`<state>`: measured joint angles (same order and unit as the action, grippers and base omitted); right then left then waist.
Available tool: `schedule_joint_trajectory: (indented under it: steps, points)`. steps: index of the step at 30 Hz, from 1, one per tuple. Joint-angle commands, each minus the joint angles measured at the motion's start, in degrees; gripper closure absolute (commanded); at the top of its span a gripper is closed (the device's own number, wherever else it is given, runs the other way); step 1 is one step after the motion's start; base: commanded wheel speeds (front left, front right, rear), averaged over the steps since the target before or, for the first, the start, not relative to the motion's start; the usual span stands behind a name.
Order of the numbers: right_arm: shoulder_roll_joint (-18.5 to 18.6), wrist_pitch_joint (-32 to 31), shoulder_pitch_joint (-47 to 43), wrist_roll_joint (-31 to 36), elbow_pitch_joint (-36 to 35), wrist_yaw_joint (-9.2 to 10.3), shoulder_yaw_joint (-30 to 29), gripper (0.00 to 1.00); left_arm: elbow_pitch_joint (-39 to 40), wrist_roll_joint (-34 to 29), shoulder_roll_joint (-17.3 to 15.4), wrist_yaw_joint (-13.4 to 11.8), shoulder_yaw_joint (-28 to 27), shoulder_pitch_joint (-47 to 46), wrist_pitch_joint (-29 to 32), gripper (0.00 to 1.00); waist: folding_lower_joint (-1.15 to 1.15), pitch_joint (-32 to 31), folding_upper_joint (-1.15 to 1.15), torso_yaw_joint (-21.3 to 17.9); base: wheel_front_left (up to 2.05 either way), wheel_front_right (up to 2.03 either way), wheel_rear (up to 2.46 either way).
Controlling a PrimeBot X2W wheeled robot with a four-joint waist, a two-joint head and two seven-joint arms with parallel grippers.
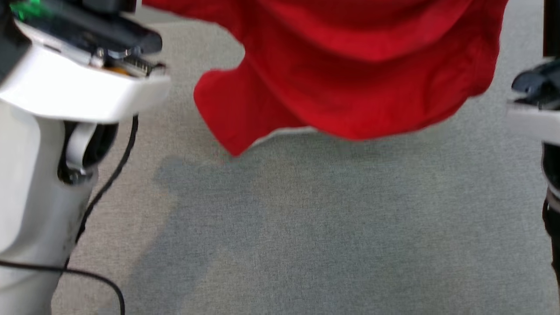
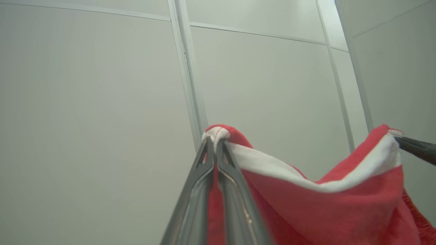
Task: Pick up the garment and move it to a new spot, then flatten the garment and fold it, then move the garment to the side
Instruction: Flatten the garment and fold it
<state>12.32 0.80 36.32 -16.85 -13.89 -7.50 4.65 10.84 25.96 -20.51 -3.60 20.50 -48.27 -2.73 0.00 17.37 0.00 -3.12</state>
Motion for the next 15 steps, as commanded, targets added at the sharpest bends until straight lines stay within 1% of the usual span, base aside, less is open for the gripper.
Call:
schedule_joint_trajectory:
  steps: [1,4,8,12,14,15]
  points:
    - [0.19,0.33,2.97,-0.58,1.11,0.00,0.86,1.00,-1.34,0.30,0.51,0.63,0.10,-3.12,-0.17,1.00,0.00,3.92,0.00,0.03,0.00,0.00,0.00]
    - [0.55,0.75,9.59,-1.33,4.52,0.01,1.84,1.00,-5.17,-0.04,1.77,2.15,0.61,-9.21,-0.63,1.00,0.00,6.60,0.00,0.17,0.00,0.00,0.00]
    - [0.09,1.81,19.37,-2.93,11.29,0.01,2.96,1.00,-12.59,-0.03,3.59,3.93,0.94,-17.30,-1.87,1.00,0.00,9.22,0.00,0.25,0.00,0.00,0.00]
    - [-0.72,3.33,28.79,-4.81,21.87,0.01,3.99,1.00,-23.49,0.42,5.81,5.38,0.97,-24.93,-3.38,1.00,0.00,10.36,0.00,0.26,0.00,0.00,0.00]
    - [-1.96,4.63,33.08,-6.28,28.12,0.01,4.17,1.00,-29.20,0.27,6.84,6.02,1.24,-28.02,-4.27,1.00,0.00,10.62,0.00,0.30,0.00,0.00,0.00]
    - [-1.96,4.63,33.08,-6.28,28.12,0.01,4.17,1.00,-29.20,0.27,6.84,6.02,1.24,-28.02,-4.27,1.00,0.00,10.62,0.00,0.30,0.00,0.00,0.00]
